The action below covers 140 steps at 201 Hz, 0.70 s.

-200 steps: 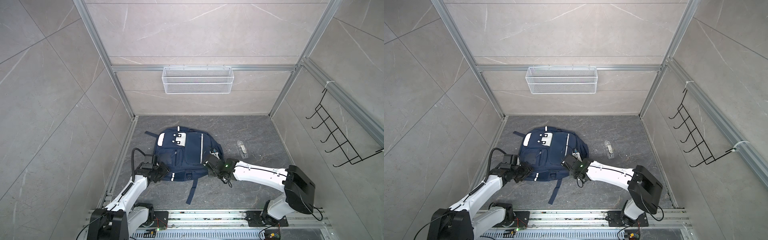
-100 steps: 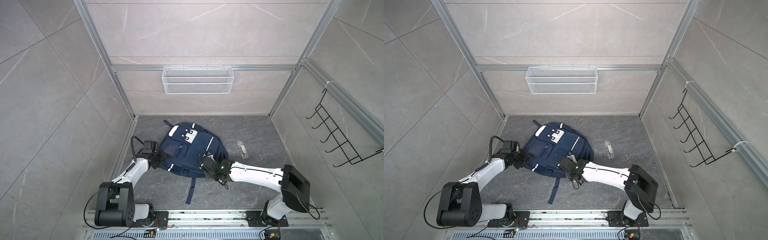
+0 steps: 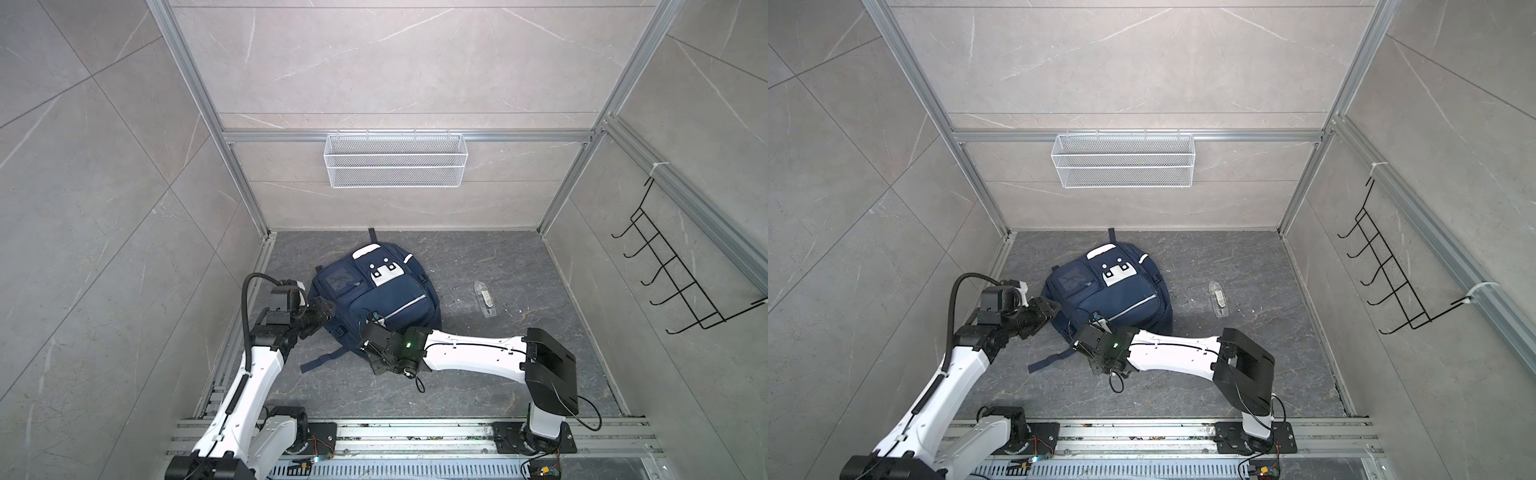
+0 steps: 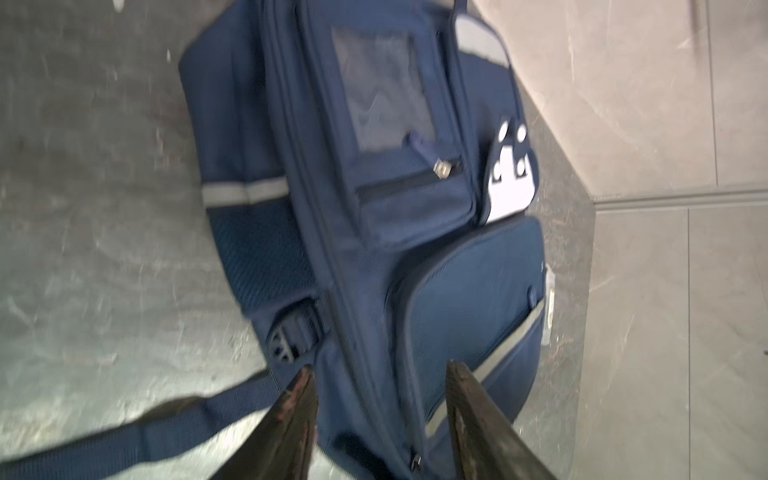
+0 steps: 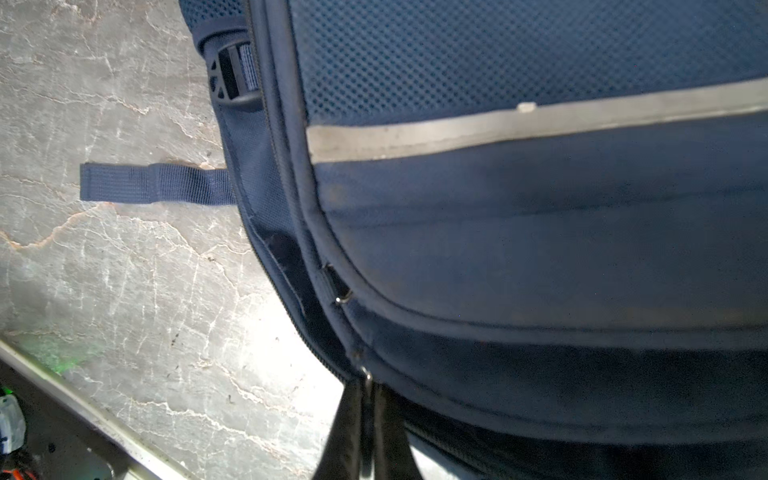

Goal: Pack the student bag

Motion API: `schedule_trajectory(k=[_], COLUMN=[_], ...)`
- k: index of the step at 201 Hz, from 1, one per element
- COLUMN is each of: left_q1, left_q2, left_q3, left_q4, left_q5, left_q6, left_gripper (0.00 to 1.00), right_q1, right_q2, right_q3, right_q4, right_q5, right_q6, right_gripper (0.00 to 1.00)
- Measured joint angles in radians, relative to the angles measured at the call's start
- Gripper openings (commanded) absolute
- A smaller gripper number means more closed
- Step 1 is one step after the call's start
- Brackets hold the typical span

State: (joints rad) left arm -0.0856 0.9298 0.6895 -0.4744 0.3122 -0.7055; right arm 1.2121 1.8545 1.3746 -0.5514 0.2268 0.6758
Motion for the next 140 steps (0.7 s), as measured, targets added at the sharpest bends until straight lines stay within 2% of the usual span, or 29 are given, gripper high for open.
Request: schedule_trajectory(k=[39,106,140], left_q1=[-0.047,-0.202,-0.245], left_q2=[-0.021,0.023,0.093], left_q3=[-0.115,-0.116,-0.114], left_q4=[-0.005,0.08,0.119], left_q5=[0.062,0.056,0.034], left_q6=[-0.013,-0.059,-0.08], left_gripper=[0.53,0.53,0.47], right_q1=[-0.002,0.0,0.001], right_q2=[0.021,0.022,0.022], right_q3=[0.004,0.004,0.004], right_q4=[0.06,0.099,0.101], right_q5=[-0.08,-0.128,-0.13], right_q6=[-0.015,-0.015,-0.015], right_gripper=[0.0,0.0,0.0])
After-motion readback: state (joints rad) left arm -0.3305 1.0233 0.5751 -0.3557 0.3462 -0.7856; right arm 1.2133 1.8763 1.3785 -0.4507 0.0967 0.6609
